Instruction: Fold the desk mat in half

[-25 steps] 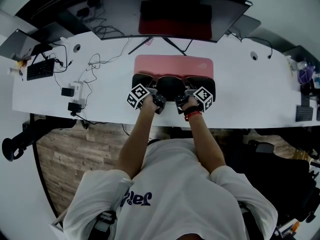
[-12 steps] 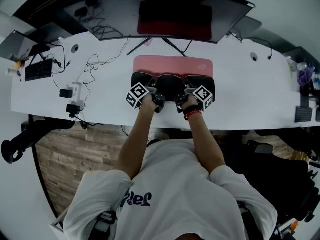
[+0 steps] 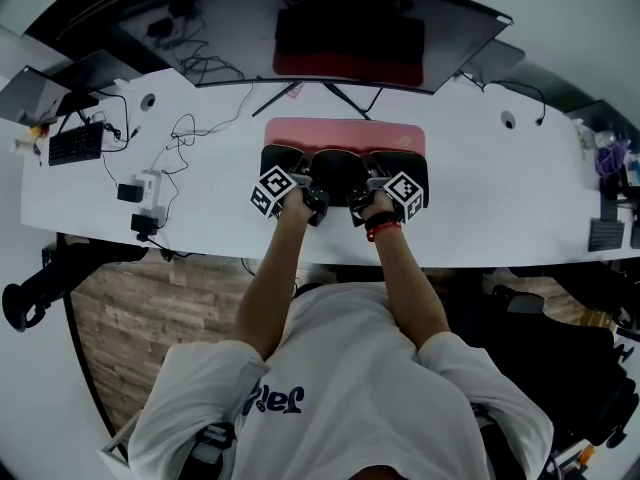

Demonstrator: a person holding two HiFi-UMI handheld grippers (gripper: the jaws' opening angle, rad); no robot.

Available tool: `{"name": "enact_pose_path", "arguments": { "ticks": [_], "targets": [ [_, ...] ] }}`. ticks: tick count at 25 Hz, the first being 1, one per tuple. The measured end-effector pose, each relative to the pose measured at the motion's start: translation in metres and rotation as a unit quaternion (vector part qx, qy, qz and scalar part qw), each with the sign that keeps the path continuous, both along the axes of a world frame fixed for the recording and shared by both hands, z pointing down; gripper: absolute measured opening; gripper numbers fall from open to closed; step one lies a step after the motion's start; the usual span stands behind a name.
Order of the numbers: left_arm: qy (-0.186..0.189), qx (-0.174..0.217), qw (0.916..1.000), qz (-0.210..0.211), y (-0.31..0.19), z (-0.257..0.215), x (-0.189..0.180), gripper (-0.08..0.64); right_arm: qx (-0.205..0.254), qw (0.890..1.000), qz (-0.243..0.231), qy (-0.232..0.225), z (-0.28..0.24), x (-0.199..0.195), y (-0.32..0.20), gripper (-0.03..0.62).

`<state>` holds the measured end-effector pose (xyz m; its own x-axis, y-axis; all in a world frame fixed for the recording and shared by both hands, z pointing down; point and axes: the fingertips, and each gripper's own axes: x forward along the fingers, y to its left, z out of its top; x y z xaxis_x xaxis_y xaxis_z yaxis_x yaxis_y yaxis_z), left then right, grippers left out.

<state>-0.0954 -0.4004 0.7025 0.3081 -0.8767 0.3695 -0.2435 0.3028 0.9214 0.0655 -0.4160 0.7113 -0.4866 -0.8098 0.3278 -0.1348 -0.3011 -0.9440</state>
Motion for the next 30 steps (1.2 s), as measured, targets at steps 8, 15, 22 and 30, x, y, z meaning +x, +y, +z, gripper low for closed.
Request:
{"name": "enact_pose_path", "arguments": {
  "ticks": [8,15,22,30],
  "targets": [
    [-0.003,0.006,1.0,-0.005,-0.02,-0.001,-0.001,0.032,0.011,1.0,-0.005,-0.001,-0.001,0.0,-0.021,0.029],
    [0.0,0.01,0.9999,-0.009,-0.04,0.0,-0.004,0.032,0.015,1.0,-0.006,-0.003,-0.002,-0.004,-0.041,0.029],
    [0.003,0.012,0.9998,-0.012,-0.059,0.002,-0.006,0.032,0.02,1.0,-0.008,-0.003,-0.003,-0.006,-0.059,0.031],
    [0.006,0.023,0.9996,-0.013,-0.08,-0.001,-0.006,0.032,0.029,1.0,-0.007,-0.003,-0.005,-0.006,-0.08,0.031]
  ]
}}
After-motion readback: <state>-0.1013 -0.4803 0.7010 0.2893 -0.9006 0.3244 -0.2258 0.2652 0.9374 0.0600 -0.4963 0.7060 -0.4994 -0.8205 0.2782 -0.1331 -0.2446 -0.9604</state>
